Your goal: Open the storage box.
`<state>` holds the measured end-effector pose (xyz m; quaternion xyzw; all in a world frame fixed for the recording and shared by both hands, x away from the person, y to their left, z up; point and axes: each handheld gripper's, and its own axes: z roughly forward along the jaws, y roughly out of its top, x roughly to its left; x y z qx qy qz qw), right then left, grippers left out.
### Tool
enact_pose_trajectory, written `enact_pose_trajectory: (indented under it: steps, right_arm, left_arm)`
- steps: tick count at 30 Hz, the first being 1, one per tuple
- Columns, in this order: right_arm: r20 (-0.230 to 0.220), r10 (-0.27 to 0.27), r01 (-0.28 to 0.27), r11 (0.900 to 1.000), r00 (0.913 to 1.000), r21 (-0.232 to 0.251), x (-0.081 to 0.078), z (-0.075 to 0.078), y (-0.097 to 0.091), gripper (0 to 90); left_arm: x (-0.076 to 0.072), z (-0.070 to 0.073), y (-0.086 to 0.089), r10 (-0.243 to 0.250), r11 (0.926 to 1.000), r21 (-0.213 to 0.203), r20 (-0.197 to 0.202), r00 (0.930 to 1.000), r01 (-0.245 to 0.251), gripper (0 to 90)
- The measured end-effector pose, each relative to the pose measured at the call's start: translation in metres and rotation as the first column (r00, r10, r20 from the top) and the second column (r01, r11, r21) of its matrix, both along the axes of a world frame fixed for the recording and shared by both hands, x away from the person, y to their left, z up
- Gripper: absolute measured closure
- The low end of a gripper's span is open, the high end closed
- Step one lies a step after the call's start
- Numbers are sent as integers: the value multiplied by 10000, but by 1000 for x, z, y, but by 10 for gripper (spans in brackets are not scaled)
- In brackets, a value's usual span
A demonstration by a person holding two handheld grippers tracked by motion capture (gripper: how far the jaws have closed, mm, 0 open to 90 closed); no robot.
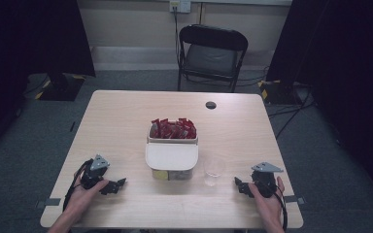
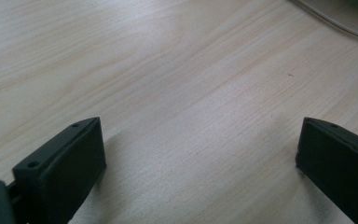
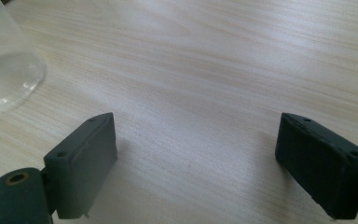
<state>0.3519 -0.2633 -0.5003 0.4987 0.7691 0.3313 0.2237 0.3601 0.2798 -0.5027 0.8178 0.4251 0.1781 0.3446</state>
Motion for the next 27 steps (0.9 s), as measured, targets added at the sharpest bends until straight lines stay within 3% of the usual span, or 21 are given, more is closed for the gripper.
enact_pose_trajectory:
  steps: [6, 10, 15, 19, 22, 27]
  right_arm:
    - [0, -2, 2, 10000, 10000, 2, 0, 0, 0, 120]
    - [5, -7, 7, 10000, 10000, 2, 0, 0, 0, 120]
    - [0, -4, 4, 10000, 10000, 2, 0, 0, 0, 120]
    - [-2, -4, 4, 10000, 10000, 2, 0, 0, 0, 120]
    - [4, -7, 7, 10000, 10000, -1, 0, 0, 0, 120]
    - [-8, -7, 7, 10000, 10000, -7, 0, 0, 0, 117]
  left_arm:
    - [1, 3, 3, 363, 9990, -253, 101, 9993, -360, 158]
    - [2, 4, 3, 264, 9989, -389, -77, 9996, -267, 157]
    - [-1, 9, -3, -84, 9982, -601, -7, 10000, 83, 159]
    - [-2, 12, -9, -269, 9919, -1250, -178, 9995, 244, 160]
    - [-6, 15, -13, -253, 9914, -1281, 77, 9997, 260, 166]
    - [-5, 19, -15, -282, 9892, -1438, 76, 9996, 290, 166]
